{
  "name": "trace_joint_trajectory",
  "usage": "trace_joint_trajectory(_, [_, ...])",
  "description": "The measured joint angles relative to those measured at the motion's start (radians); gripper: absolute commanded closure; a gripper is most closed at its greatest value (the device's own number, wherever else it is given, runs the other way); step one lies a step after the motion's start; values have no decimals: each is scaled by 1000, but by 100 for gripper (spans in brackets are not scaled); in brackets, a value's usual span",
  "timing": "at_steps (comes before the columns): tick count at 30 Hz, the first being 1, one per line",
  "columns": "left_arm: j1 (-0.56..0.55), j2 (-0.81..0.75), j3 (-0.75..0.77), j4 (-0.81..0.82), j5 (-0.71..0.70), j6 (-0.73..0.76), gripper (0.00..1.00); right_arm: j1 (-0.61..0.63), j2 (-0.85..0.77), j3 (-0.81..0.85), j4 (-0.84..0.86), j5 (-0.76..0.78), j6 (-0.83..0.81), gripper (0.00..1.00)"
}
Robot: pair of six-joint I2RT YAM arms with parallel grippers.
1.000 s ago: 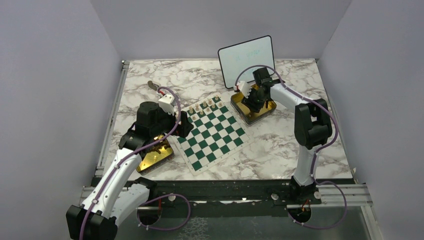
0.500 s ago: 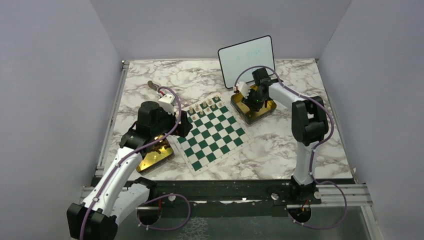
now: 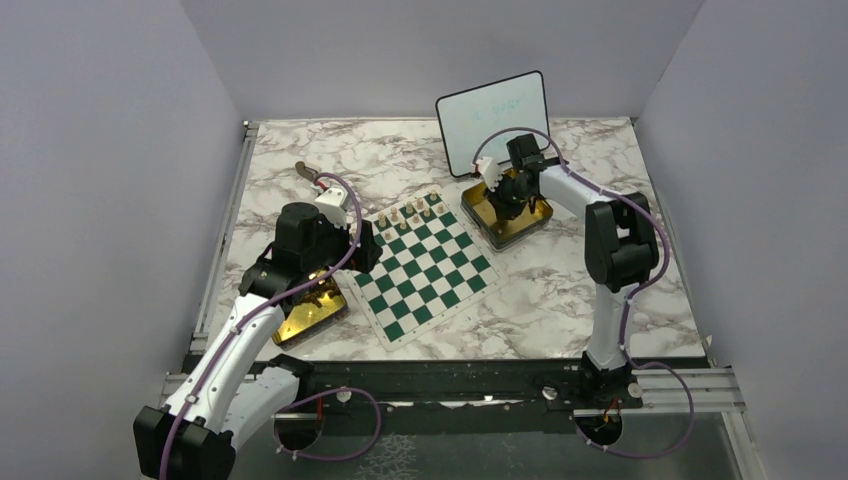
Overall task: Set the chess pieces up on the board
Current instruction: Pick up the chess piece from the storage box.
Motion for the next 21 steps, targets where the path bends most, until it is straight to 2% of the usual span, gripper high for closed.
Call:
trace_joint_trajectory(7, [0, 0, 0, 6, -14, -12, 5, 0, -132, -95, 105, -2, 212, 92])
trace_joint_trajectory(16, [0, -42, -22, 66, -56, -113, 5, -4, -260, -148, 206, 34, 505, 92])
trace_joint_trajectory(21, [0, -71, -65, 159, -33, -210, 14, -5, -344, -228, 249, 16, 768, 91])
